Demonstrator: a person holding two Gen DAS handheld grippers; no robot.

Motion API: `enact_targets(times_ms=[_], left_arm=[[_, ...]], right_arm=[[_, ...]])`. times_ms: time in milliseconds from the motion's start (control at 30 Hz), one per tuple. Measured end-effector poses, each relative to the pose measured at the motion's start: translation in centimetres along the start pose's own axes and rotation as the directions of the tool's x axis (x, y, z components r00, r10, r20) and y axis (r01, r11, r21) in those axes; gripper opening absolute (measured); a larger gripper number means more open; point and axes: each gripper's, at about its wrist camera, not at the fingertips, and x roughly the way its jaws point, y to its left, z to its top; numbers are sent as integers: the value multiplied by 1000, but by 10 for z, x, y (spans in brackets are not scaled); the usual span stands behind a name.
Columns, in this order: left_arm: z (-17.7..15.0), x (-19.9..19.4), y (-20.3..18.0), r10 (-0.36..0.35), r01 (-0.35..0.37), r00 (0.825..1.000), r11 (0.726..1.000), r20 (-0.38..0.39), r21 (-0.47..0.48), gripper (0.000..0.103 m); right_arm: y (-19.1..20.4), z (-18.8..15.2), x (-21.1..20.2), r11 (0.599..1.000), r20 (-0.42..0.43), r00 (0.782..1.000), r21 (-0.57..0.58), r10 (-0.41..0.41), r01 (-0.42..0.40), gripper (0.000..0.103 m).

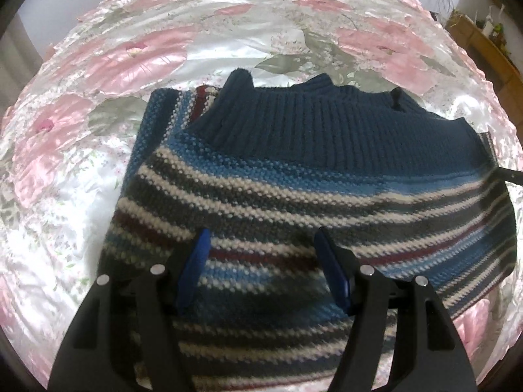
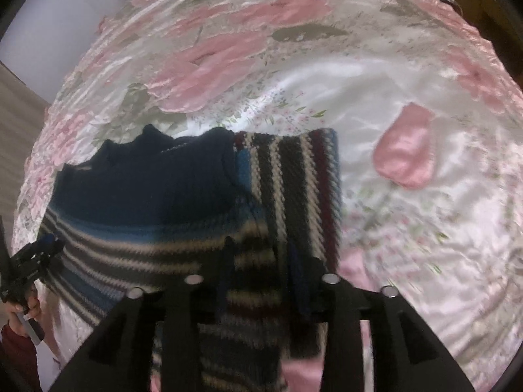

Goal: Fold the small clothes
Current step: 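Grasp the striped side of the folded sweater with the right tool, then lift the held side with the right tool and fold it across the sweater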

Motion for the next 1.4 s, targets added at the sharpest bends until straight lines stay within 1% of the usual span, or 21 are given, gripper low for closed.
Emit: enact_targets(times_ms=[33, 67, 100, 133, 200, 333, 433, 500, 600, 633, 767, 833, 900, 933, 1000, 1067, 1133, 1200, 1233, 1300, 1400], left_arm=[[-2, -6, -4, -3, 3, 1000, 1000, 9, 6, 67], [-3, -11, -7, -7, 7, 1000, 1000, 14, 9, 69], [-5, -15, -9, -12, 12, 1000, 1000, 19, 12, 69], [-6, -19, -12, -21, 20, 1000, 1000, 23, 16, 71], [-8, -24, -17, -29, 29, 999, 999, 21, 30, 74], [-13, -23, -24, -28, 28, 1000, 999, 11, 45, 74], [-15, -16, -24, -29, 29, 1000, 999, -6, 36, 74], [-16, -11, -23, -27, 28, 1000, 999, -12, 31, 74], [-18, 0, -19, -24, 25, 999, 999, -30, 25, 74], [-19, 4, -18, -27, 28, 999, 999, -36, 21, 74], [-22, 9, -17, -27, 28, 999, 999, -35, 36, 75], [-22, 10, -18, -26, 27, 999, 999, -35, 38, 75], [-21, 10, -17, -31, 32, 999, 999, -38, 30, 75], [-20, 10, -17, -34, 35, 999, 999, -40, 26, 75], [-20, 10, -16, -41, 42, 998, 999, -42, 19, 75], [-20, 10, -14, -52, 53, 998, 999, -45, 12, 75], [-20, 10, -12, -60, 60, 997, 998, -47, 8, 76], [-21, 12, -12, -60, 61, 997, 998, -50, 7, 76], [-21, 13, -12, -58, 59, 997, 998, -50, 8, 77], [-22, 15, -13, -53, 54, 997, 999, -50, 11, 77], [-22, 17, -14, -46, 47, 998, 999, -49, 22, 77]], right_arm=[[-1, -5, -8, 1000, 4, 1000, 3, -1, 1, 52], [-2, -8, -13, 1000, 4, 1000, 5, -1, 1, 62], [-3, -13, -19, 1000, 1, 1000, 10, -3, 3, 71], [-4, -20, -25, 1000, -10, 1000, 12, 2, -2, 74], [-6, -30, -30, 1000, -38, 999, 12, 13, -12, 75], [-11, -48, -25, 1000, -96, 995, 19, 19, -17, 75], [-13, -52, -16, 999, -112, 993, 33, 38, -35, 75], [-16, -52, -6, 996, -133, 989, 59, 70, -63, 75], [-18, -53, 7, 996, -153, 986, 72, 72, -61, 75], [-20, -54, 12, 994, -159, 984, 83, 83, -71, 75], [-21, -56, 24, 993, -162, 982, 94, 92, -77, 72], [-18, -57, 25, 995, -158, 984, 77, 82, -70, 64], [-13, -58, 24, 995, -161, 983, 62, 90, -81, 43], [-11, -58, 23, 994, -161, 982, 59, 97, -89, 39], [-3, -58, 17, 996, -148, 985, 28, 85, -82, 31], [3, -57, 8, 995, -118, 988, 3, 98, -98, 29], [3, -58, 0, 993, -88, 989, 3, 117, -117, 29], [-2, -61, 6, 995, -104, 990, 13, 97, -96, 29], [-7, -63, 13, 996, -124, 988, 28, 88, -85, 29], [-16, -66, 21, 993, -137, 985, 68, 109, -100, 29], [-17, -66, 25, 991, -135, 984, 82, 114, -104, 29]])
